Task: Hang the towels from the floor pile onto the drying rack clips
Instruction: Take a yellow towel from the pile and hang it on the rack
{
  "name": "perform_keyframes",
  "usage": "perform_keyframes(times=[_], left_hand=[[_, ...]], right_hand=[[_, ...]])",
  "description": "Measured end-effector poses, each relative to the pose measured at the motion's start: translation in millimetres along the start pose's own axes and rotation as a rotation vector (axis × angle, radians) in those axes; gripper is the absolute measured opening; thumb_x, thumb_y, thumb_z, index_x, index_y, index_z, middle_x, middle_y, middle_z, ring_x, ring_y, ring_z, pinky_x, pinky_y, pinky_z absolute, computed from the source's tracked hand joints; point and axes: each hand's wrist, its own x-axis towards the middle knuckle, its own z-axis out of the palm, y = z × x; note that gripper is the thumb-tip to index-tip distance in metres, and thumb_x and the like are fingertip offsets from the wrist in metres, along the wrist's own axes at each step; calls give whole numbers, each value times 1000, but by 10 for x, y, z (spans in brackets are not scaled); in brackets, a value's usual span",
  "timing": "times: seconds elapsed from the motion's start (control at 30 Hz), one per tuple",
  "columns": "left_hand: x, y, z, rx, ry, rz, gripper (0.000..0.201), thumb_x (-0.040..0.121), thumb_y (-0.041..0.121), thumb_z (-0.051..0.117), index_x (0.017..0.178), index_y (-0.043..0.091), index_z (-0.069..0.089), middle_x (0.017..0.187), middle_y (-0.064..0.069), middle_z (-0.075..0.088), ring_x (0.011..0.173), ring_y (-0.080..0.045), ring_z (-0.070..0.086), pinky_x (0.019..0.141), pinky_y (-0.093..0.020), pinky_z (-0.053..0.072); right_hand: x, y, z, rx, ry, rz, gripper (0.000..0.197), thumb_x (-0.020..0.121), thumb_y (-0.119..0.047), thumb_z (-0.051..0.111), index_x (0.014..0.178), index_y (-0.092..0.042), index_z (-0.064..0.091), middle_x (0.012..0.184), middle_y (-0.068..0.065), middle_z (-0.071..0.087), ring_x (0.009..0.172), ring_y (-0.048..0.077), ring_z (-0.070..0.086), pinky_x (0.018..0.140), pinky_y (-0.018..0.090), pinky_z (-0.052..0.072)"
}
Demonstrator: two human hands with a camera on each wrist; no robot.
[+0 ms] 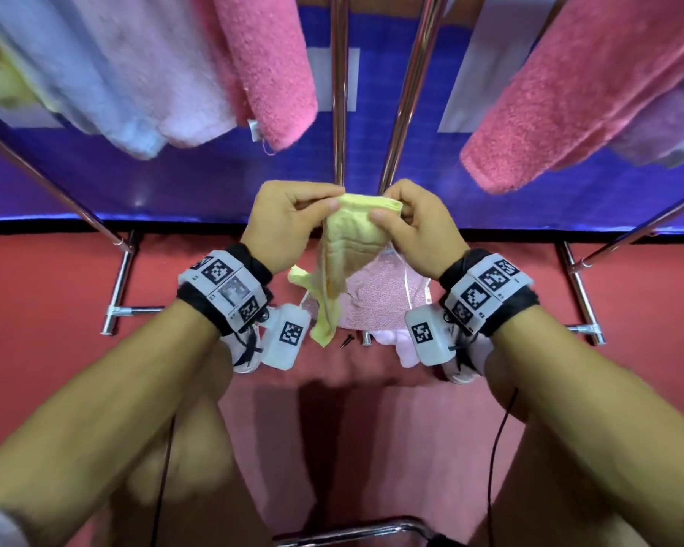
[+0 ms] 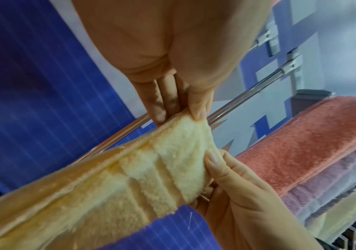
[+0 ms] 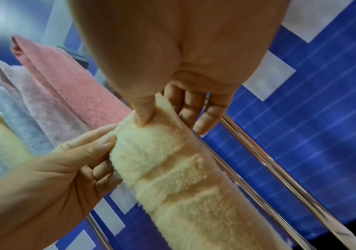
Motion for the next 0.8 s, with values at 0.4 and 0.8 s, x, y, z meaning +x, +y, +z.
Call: perform_keyframes(times=[0.4,0.8], left_hand=[[-224,1771,-342,-107,92,230,22,88,1,70,109,8,70,73,13,74,72,-5,69,70,-24,59],[-405,3329,-535,-158,87,399,9,90,5,69,93,13,70,72,6,71,68,-13,65,69,-34,59]], right_hand=[[-141,-1799,-807,-48,105,-270,17,80,-26,72,80,-16,59,68,-5,61,62,6,55,59,27,46],[-416,-3325,-1442,97,307,-455,21,86,-10,72,74,-20,58,63,-14,60,57,-4,54,56,16,45]])
